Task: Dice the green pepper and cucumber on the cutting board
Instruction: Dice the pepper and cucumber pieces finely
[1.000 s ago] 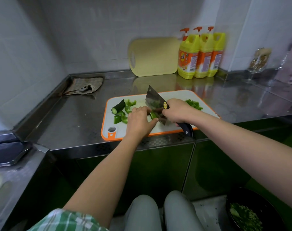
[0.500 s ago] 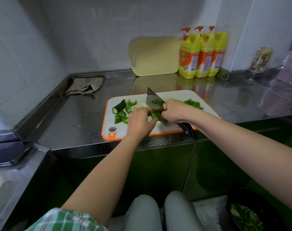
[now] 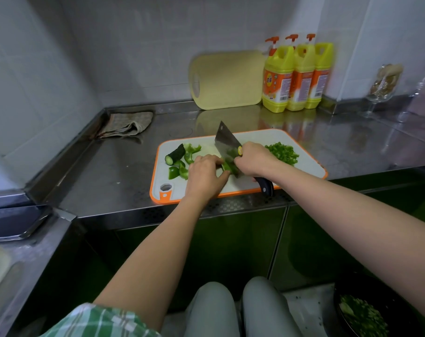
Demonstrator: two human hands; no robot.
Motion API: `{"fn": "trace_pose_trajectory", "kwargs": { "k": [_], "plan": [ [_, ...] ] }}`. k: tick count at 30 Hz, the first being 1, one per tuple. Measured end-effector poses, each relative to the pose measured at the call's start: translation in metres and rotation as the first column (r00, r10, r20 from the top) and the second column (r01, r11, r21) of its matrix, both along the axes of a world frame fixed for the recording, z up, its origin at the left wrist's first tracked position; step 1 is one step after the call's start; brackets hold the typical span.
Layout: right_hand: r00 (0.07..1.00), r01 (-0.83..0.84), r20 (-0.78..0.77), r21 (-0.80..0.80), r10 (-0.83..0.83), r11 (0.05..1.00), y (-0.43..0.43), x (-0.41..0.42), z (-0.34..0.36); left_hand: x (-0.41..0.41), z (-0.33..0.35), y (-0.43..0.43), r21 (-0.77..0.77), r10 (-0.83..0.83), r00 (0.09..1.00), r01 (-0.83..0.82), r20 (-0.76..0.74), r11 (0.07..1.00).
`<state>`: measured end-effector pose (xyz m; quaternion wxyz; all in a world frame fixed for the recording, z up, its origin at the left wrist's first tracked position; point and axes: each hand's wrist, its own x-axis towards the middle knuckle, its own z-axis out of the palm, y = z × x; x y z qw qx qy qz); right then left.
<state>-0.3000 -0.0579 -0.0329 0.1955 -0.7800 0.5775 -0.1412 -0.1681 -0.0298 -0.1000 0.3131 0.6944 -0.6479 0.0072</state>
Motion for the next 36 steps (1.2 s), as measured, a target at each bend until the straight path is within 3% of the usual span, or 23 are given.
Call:
{"fn": "trace_pose_trajectory", "kwargs": {
  "k": [10,25,36],
  "plan": [
    [0.963,-0.012,0.269,0.028,0.004,1.0,0.001,-0.019,-0.002,-0.001,0.002,0.002,0.032,0.006,1.0,-0.005,-0.029,0.999],
    [0.989,-0.083,-0.124,0.024,0.085,0.996,0.02,-0.013,0.011,-0.001,0.001,0.001,0.005,0.024,0.998,-0.023,-0.057,1.0],
    [0.993,-0.09,-0.064,0.146,0.1,0.985,0.018,-0.014,0.022,-0.001,0.001,0.001,0.009,0.031,0.999,-0.03,-0.043,0.999]
  ]
}}
